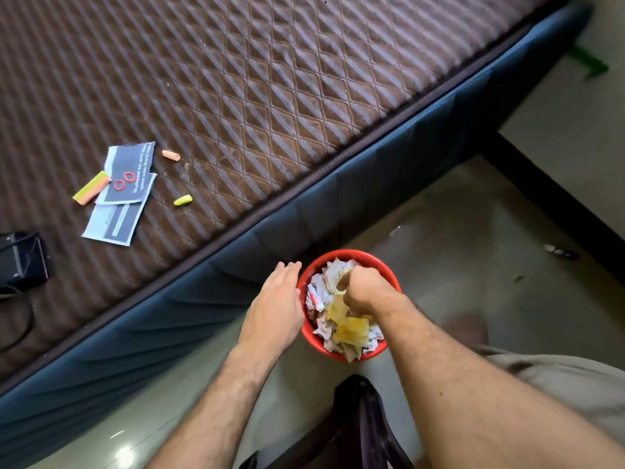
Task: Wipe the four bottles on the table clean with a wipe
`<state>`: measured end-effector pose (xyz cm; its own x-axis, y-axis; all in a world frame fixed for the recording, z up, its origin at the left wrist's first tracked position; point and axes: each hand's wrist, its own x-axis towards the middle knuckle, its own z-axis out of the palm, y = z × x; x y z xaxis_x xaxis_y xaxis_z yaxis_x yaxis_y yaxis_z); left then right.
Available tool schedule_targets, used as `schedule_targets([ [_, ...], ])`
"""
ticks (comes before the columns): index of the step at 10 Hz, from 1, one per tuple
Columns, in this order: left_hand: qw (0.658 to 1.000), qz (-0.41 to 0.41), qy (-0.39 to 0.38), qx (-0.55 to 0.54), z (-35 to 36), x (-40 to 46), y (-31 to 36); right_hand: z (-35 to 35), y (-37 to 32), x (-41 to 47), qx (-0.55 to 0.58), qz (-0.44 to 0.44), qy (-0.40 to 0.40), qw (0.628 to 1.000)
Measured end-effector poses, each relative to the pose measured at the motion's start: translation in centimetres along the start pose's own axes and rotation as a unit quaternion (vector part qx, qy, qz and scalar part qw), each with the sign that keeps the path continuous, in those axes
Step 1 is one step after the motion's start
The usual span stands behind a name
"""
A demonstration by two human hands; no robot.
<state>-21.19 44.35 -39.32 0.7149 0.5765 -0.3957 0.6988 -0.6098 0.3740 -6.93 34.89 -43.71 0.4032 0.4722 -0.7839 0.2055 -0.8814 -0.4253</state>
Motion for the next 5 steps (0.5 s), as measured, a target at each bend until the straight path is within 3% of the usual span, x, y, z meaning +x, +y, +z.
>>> schedule_targets([
  [1,1.0,0.013,0.006,0.014,-0.5,0.0,0.4,-1.0,0.2,-1.0,0.046,-0.038,0.015,0.998],
  [2,0.999,0.024,0.011,0.032,-1.2,0.0,0.9,-2.0,0.3,-3.0,0.02,-0.086,0.016,0.996],
  [3,0.996,0.06,0.005,0.067,-2.1,-0.7,1.8,-2.6,-0.4,-5.3,-0.029,-0.061,0.037,0.997],
  [4,0.993,0.09,0.013,0.081,-3.4,-1.7,2.6,-3.5,-1.1,-7.9,-0.094,-0.049,0.103,0.989],
  [5,0.991,0.111,0.032,0.066,-5.4,-2.8,3.6,-4.6,-1.2,-10.8,-0.092,-0.083,0.183,0.975],
])
